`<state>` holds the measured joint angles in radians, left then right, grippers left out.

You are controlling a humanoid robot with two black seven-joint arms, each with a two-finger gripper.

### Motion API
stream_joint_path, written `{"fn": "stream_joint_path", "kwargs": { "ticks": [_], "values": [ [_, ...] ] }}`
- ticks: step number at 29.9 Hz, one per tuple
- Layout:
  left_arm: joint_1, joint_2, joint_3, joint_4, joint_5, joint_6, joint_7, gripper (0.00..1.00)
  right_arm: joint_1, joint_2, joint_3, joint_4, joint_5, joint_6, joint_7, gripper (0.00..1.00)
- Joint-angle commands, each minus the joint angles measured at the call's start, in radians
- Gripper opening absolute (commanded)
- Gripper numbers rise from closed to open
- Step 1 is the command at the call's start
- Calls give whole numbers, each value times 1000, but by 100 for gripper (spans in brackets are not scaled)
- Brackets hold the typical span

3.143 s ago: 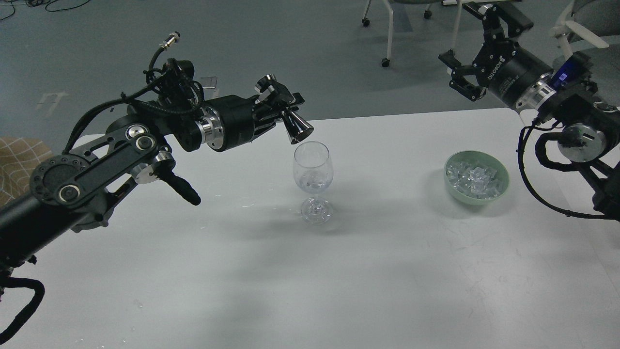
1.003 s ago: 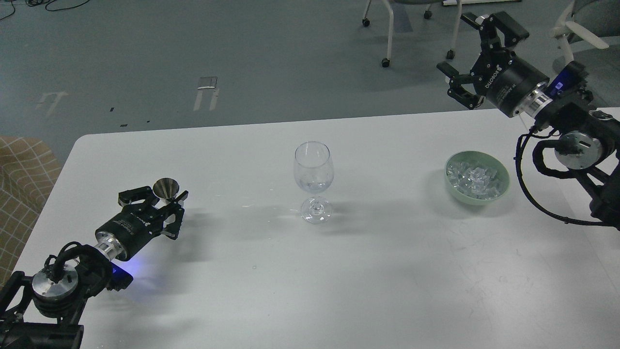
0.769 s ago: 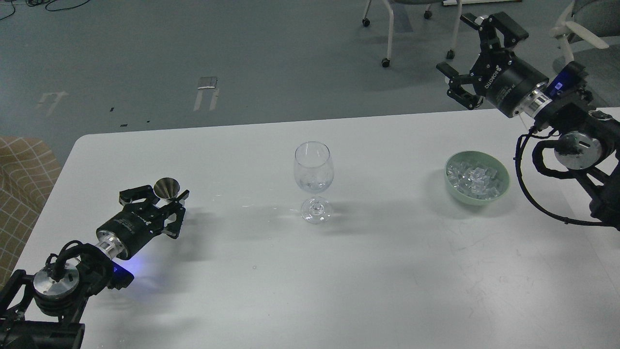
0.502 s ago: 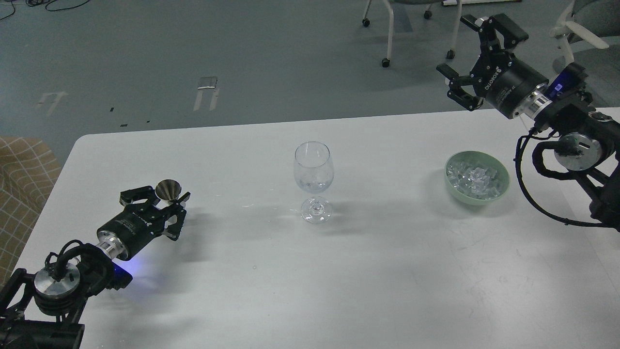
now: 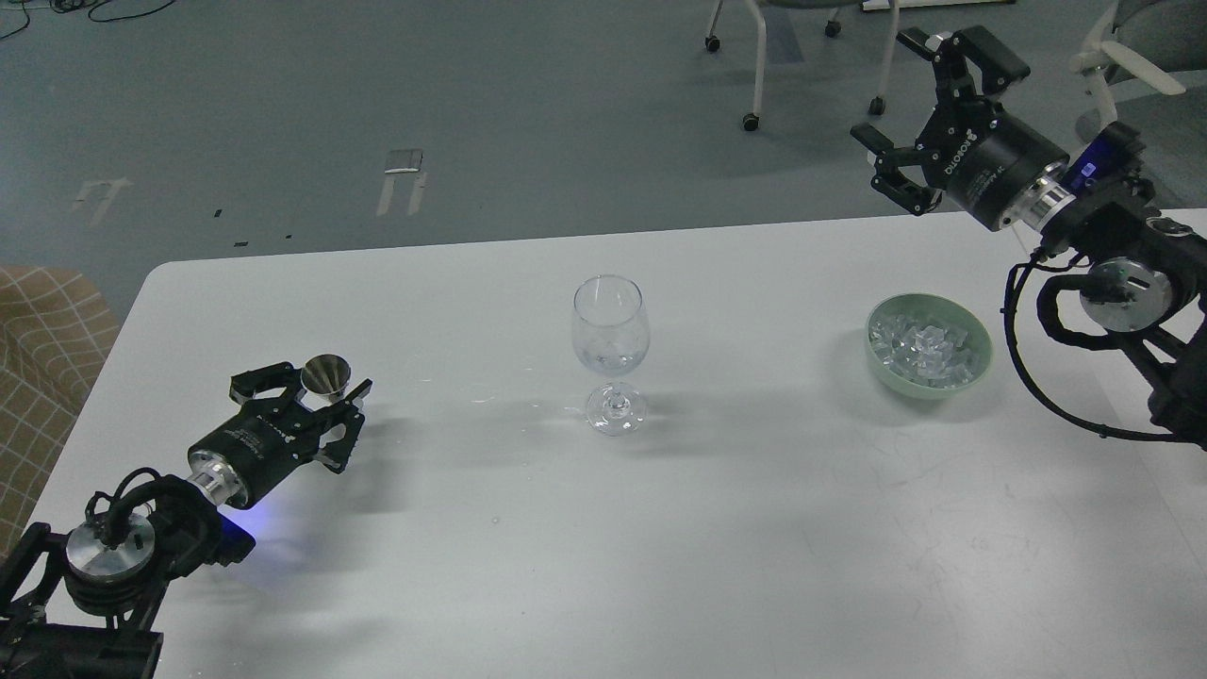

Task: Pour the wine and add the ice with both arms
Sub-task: 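Return the jigger upright and set it down beside the glass with the left gripper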

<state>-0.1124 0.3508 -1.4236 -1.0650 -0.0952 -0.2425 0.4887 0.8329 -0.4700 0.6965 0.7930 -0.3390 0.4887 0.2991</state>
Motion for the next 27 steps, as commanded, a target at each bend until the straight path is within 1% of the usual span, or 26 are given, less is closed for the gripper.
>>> {"fn": "stream_joint_path", "kwargs": {
  "ticks": [1,3,5,8,9,10,16,20,23,27],
  "values": [
    [0,1,0,-1,0,0,0,56,0,-1,1,0,0,0,0,100],
    [3,1,2,-1,0,0,0,60,0,-1,1,0,0,0,0,100],
    [5,1,2,-1,0,0,0,68,0,1,0,0,0,0,0,100],
    [7,2,0,-1,0,0,0,83,0,1,0,0,0,0,0,100],
    [7,5,0,0,0,0,0,94,0,1,0,0,1,0,0,100],
    [8,5,-1,0,0,0,0,96,0,1,0,0,0,0,0,100],
    [16,10,-8,-1,-1,-4,0,98,0,1,0,0,0,0,0,100],
    [39,20,-9,-1,-3,-64,0,98,0,-2,0,0,1,0,0,100],
    [63,34,-9,-1,-3,-86,0,98,0,-4,0,0,0,0,0,100],
    [73,60,-21,-1,-8,-93,0,98,0,-4,0,0,0,0,0,100]
  ]
}}
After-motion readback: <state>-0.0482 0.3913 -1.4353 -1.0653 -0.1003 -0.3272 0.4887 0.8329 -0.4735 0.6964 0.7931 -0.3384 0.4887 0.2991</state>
